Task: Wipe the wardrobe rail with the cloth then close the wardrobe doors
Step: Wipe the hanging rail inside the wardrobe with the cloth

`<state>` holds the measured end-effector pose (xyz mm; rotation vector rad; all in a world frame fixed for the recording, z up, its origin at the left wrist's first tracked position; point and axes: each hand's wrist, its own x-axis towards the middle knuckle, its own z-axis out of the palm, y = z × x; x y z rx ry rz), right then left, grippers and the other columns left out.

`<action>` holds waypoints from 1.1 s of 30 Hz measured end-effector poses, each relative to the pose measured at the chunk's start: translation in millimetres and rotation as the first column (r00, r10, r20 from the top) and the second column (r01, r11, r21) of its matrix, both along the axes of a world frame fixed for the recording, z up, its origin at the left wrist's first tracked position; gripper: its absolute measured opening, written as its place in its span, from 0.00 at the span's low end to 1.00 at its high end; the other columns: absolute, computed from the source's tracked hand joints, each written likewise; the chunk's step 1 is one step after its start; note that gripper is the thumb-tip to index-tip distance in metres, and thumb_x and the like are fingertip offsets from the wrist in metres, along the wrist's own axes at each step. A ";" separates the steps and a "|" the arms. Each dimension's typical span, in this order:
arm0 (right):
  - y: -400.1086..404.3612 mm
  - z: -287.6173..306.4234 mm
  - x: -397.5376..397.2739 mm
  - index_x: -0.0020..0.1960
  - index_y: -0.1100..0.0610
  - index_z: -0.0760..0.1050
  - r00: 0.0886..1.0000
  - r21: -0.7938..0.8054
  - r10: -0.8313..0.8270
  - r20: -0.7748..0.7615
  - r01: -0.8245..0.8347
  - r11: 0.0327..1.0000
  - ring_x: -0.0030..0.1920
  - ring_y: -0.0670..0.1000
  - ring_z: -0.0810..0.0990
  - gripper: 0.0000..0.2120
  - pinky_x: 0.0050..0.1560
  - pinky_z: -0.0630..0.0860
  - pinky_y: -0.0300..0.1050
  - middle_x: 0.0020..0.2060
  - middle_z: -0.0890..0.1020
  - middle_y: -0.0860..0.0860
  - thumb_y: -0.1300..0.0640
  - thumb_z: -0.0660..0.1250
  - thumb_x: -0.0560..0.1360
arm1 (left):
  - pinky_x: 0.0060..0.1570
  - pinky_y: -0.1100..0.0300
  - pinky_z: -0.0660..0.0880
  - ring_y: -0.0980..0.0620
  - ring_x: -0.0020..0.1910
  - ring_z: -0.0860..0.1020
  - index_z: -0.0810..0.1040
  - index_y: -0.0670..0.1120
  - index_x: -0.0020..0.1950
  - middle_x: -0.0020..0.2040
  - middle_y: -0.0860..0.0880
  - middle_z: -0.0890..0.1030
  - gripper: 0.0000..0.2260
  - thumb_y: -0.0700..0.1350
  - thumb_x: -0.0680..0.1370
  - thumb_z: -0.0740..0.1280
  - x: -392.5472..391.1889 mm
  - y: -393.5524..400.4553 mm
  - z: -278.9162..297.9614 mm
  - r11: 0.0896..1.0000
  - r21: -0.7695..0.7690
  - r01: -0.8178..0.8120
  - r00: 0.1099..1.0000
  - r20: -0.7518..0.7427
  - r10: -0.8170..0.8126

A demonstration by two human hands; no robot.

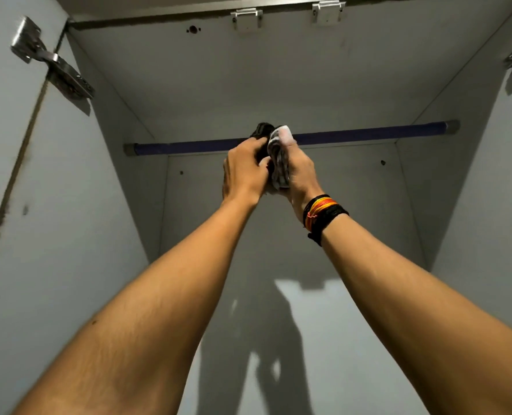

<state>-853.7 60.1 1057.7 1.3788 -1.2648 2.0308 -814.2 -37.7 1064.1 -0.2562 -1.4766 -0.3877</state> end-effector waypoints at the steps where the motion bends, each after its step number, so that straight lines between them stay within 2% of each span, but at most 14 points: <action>1: -3.2 -6.4 8.2 0.53 0.53 0.83 1.000 -0.001 0.019 -0.007 -0.019 1.000 0.38 0.51 0.84 0.23 0.36 0.82 0.51 0.42 0.86 0.52 0.34 0.68 0.71 | 0.54 0.55 0.78 0.48 0.56 0.81 0.84 0.51 0.60 0.55 0.49 0.83 0.14 0.45 0.75 0.70 3.7 -6.2 -3.1 0.998 0.048 0.048 0.999 -0.012 -0.048; 4: -11.1 -28.7 24.5 0.57 0.60 0.81 0.996 -0.050 0.084 0.034 -0.082 0.995 0.43 0.55 0.85 0.15 0.37 0.82 0.49 0.45 0.86 0.56 0.51 0.71 0.77 | 0.68 0.55 0.72 0.49 0.69 0.73 0.72 0.50 0.74 0.69 0.46 0.73 0.33 0.49 0.71 0.78 18.3 -25.0 -19.6 0.924 0.293 0.245 0.967 -0.003 -0.255; 6: -10.5 -48.6 36.7 0.58 0.66 0.80 0.978 -0.091 0.132 0.161 -0.118 0.989 0.47 0.60 0.82 0.12 0.44 0.80 0.51 0.49 0.84 0.63 0.59 0.67 0.79 | 0.67 0.56 0.72 0.49 0.70 0.72 0.65 0.48 0.78 0.73 0.46 0.70 0.42 0.53 0.69 0.80 30.7 -35.6 -45.4 0.760 0.507 0.408 0.868 0.043 -0.494; 7: -8.7 -59.2 39.7 0.60 0.68 0.79 0.960 -0.088 0.162 0.227 -0.145 0.985 0.50 0.61 0.81 0.13 0.49 0.79 0.54 0.52 0.83 0.66 0.61 0.66 0.79 | 0.62 0.56 0.74 0.49 0.66 0.75 0.68 0.47 0.76 0.71 0.47 0.75 0.40 0.56 0.69 0.80 36.5 -39.1 -60.1 0.644 0.614 0.457 0.783 0.065 -0.618; 9: -9.0 -89.9 49.6 0.64 0.71 0.76 0.919 -0.040 0.227 0.323 -0.226 0.973 0.55 0.63 0.79 0.18 0.56 0.76 0.58 0.60 0.80 0.69 0.60 0.64 0.79 | 0.56 0.52 0.79 0.47 0.53 0.81 0.81 0.47 0.61 0.54 0.48 0.85 0.24 0.60 0.71 0.75 50.5 -51.6 -94.4 0.431 0.774 0.464 0.500 0.173 -0.849; 11: -9.5 -132.0 57.8 0.65 0.69 0.76 0.888 0.022 0.231 0.398 -0.261 0.965 0.55 0.62 0.79 0.20 0.52 0.77 0.55 0.58 0.80 0.66 0.57 0.64 0.80 | 0.57 0.42 0.81 0.44 0.50 0.84 0.85 0.46 0.56 0.50 0.44 0.87 0.21 0.59 0.71 0.74 58.9 -62.0 -137.6 0.299 0.851 0.433 0.208 0.228 -0.951; 13: -7.3 -176.8 64.7 0.60 0.62 0.80 0.857 0.084 0.214 0.468 -0.284 0.955 0.48 0.59 0.82 0.17 0.45 0.77 0.50 0.52 0.83 0.60 0.51 0.63 0.81 | 0.48 0.46 0.84 0.45 0.44 0.86 0.85 0.43 0.55 0.48 0.41 0.87 0.18 0.54 0.73 0.75 62.5 -65.1 -183.0 0.211 0.895 0.394 0.104 0.185 -0.977; 15: 0.6 -220.5 70.6 0.58 0.59 0.82 0.827 0.145 0.159 0.539 -0.277 0.950 0.45 0.54 0.84 0.21 0.45 0.78 0.48 0.50 0.85 0.56 0.43 0.62 0.81 | 0.38 0.54 0.84 0.48 0.36 0.85 0.83 0.42 0.53 0.42 0.43 0.86 0.13 0.49 0.75 0.74 70.1 -61.6 -227.4 0.186 0.939 0.288 0.127 0.155 -0.980; 18: 16.5 -287.2 80.3 0.66 0.61 0.79 0.779 0.323 -0.035 0.625 -0.217 0.921 0.56 0.59 0.83 0.29 0.59 0.77 0.54 0.58 0.85 0.59 0.39 0.68 0.77 | 0.33 0.58 0.81 0.48 0.39 0.84 0.82 0.42 0.58 0.45 0.43 0.86 0.14 0.44 0.74 0.75 86.4 -56.9 -293.5 0.291 0.951 0.101 0.281 0.253 -0.926; 21: 30.1 -356.3 98.6 0.62 0.66 0.80 0.706 0.552 -0.337 0.623 -0.091 0.829 0.46 0.60 0.85 0.23 0.52 0.83 0.55 0.49 0.86 0.60 0.52 0.76 0.73 | 0.38 0.54 0.82 0.45 0.42 0.84 0.80 0.39 0.59 0.48 0.41 0.85 0.15 0.40 0.74 0.75 116.6 -42.3 -362.7 0.331 0.942 -0.046 0.333 0.327 -0.884; 23: 40.1 -400.0 112.7 0.51 0.68 0.81 0.654 0.673 -0.491 0.576 -0.037 0.739 0.40 0.60 0.83 0.15 0.50 0.84 0.58 0.41 0.83 0.62 0.59 0.77 0.72 | 0.45 0.49 0.83 0.42 0.46 0.84 0.79 0.37 0.61 0.53 0.37 0.85 0.15 0.38 0.75 0.73 140.3 -27.1 -407.4 0.310 0.943 -0.118 0.340 0.332 -0.880; 26: 54.5 -451.8 137.6 0.39 0.62 0.79 0.604 0.740 -0.567 0.560 -0.058 0.670 0.36 0.59 0.82 0.11 0.50 0.83 0.58 0.36 0.82 0.60 0.55 0.75 0.73 | 0.36 0.54 0.80 0.43 0.42 0.82 0.76 0.36 0.64 0.56 0.37 0.83 0.17 0.37 0.77 0.72 175.4 -7.0 -462.5 0.334 0.913 -0.235 0.325 0.398 -0.858; 29: 74.0 -516.9 169.3 0.53 0.63 0.78 0.533 0.736 -0.580 0.616 -0.127 0.665 0.48 0.62 0.84 0.17 0.53 0.83 0.60 0.47 0.83 0.61 0.50 0.73 0.75 | 0.31 0.58 0.76 0.47 0.38 0.78 0.74 0.39 0.61 0.48 0.41 0.80 0.15 0.37 0.76 0.72 218.6 17.8 -521.9 0.332 0.876 -0.350 0.329 0.447 -0.832; 33: 102.9 -610.5 226.8 0.45 0.62 0.77 0.475 0.755 -0.604 0.640 -0.245 0.608 0.33 0.58 0.80 0.15 0.46 0.84 0.60 0.33 0.80 0.60 0.49 0.71 0.76 | 0.44 0.52 0.82 0.41 0.48 0.83 0.78 0.39 0.60 0.55 0.39 0.83 0.15 0.36 0.74 0.73 288.3 59.0 -614.2 0.205 0.882 -0.424 0.414 0.390 -0.822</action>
